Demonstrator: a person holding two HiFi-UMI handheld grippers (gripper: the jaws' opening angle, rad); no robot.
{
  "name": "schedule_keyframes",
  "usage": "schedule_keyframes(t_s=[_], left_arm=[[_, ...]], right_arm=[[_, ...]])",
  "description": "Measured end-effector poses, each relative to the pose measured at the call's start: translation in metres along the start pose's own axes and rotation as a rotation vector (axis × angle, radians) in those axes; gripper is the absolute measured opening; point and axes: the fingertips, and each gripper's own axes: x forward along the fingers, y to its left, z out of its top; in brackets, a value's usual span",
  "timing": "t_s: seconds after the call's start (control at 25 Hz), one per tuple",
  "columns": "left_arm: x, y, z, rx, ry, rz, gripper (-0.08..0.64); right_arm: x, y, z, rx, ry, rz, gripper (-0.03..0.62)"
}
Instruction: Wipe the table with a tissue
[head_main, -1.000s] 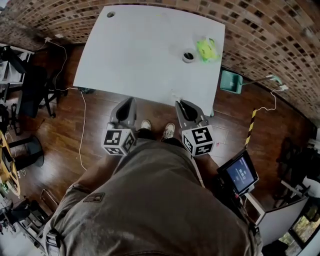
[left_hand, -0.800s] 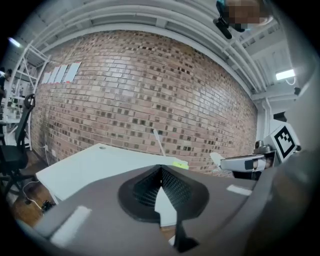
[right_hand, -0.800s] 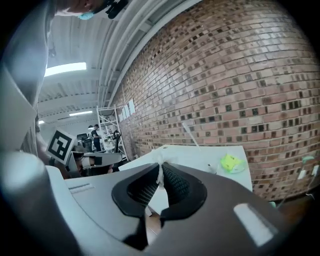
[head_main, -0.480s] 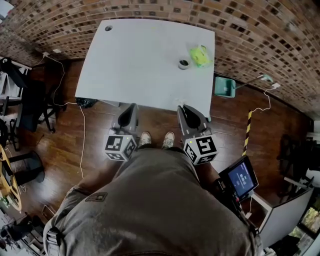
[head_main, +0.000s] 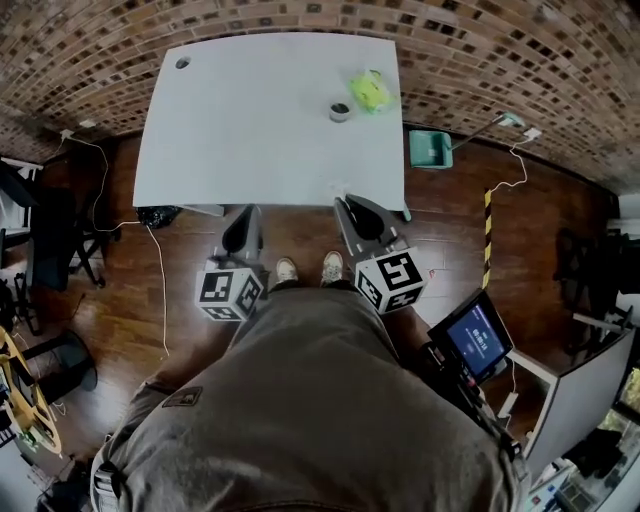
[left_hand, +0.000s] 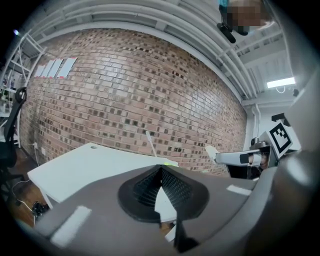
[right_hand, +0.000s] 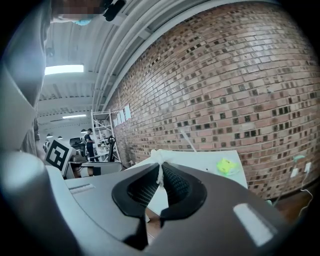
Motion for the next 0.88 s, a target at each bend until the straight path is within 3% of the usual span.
schedule_keyframes(t_s=[0.88], left_arm=[[0.025, -0.024, -0.003, -0.002, 0.003, -0.061, 0.002]], right_arm=[[-0.011, -0.025, 0.006, -0.008, -0.017, -0.051, 0.029]])
